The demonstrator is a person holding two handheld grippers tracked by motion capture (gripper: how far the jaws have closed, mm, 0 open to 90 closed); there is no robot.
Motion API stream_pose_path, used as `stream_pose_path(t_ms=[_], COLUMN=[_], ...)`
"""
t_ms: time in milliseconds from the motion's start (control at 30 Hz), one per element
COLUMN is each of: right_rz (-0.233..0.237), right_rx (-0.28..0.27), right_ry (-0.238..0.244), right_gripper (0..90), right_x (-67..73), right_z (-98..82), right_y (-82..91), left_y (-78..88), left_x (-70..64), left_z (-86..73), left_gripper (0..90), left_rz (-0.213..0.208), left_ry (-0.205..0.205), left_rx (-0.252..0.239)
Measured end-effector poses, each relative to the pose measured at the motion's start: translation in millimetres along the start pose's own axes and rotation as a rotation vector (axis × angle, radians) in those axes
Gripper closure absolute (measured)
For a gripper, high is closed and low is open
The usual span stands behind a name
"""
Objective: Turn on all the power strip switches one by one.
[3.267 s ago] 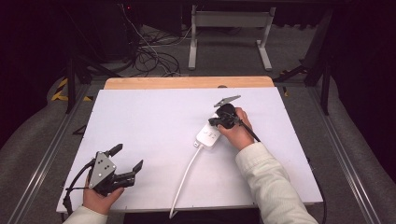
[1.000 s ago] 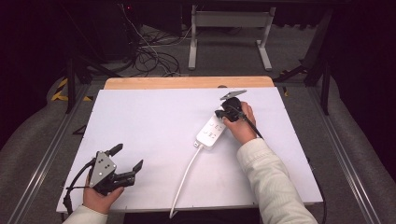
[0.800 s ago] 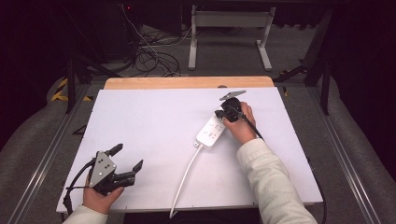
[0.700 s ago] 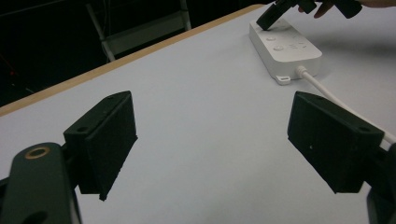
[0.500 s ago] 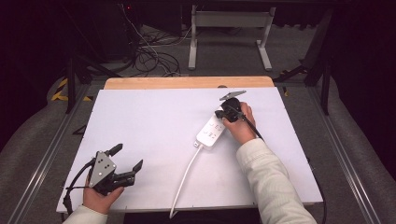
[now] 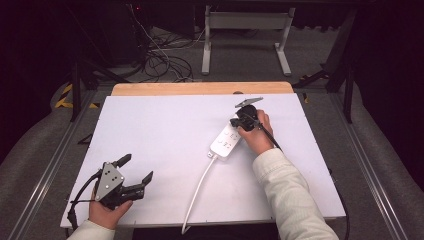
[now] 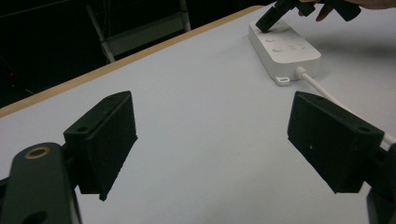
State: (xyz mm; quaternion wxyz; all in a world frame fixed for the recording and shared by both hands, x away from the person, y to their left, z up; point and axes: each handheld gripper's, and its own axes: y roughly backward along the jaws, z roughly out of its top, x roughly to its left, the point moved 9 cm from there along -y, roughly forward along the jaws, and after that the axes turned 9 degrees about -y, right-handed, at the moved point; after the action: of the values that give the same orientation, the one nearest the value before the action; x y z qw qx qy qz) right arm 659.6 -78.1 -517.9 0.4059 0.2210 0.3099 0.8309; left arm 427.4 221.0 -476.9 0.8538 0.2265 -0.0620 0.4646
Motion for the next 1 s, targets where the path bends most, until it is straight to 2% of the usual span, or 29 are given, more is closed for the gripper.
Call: stream_pose_path(t_ms=[267, 367, 400, 433, 467, 533, 600, 700, 767, 1000], right_rz=[0.006, -0.003, -0.02, -0.059, -0.049, 0.014, 0.046, 0.034, 0.036, 0.028], right_rx=[0.009, 0.001, -0.003, -0.007, -0.02, -0.095, -0.158, -0.167, -0.177, -0.178], right_ry=[0.0, 0.014, 0.03, 0.063, 0.054, -0.01, -0.035, -0.021, -0.029, -0.031], right_gripper=[90.0, 90.0, 90.0, 90.0, 90.0, 90.0, 90.0, 90.0, 90.0, 90.0], right_x=[2.6, 3.0, 1.3, -2.8, -4.2, -3.6, -3.1, -5.1, -6.3, -10.2], right_z=[-0.9, 0.2, 1.0, 2.8, 4.9, 15.3, 26.6, 33.4, 35.7, 36.3], right_y=[-0.9, -1.8, -1.8, 1.0, 4.5, 15.3, 26.8, 34.2, 36.6, 37.5], left_y=[-0.4, 0.3, 0.7, 0.7, 0.7, 0.2, -1.5, -1.7, -1.3, -1.6], left_x=[-0.2, -0.5, 0.2, 0.6, 0.2, 1.8, 1.4, 1.2, 0.3, 0.7], left_z=[0.1, 0.2, 0.3, 0.8, 0.8, 0.3, -0.9, -0.7, -0.2, -1.0], left_gripper=[16.0, 16.0, 16.0, 16.1, 16.0, 16.0, 16.0, 16.0, 16.0, 16.0], left_rz=[-0.001, -0.001, 0.003, 0.005, 0.004, 0.008, 0.0, -0.001, -0.002, -0.001], left_ry=[-0.007, -0.003, -0.008, -0.008, -0.002, -0.008, 0.004, -0.001, 0.0, 0.0], left_rx=[0.0, 0.0, 0.0, -0.004, -0.005, -0.003, 0.002, 0.004, 0.001, 0.006])
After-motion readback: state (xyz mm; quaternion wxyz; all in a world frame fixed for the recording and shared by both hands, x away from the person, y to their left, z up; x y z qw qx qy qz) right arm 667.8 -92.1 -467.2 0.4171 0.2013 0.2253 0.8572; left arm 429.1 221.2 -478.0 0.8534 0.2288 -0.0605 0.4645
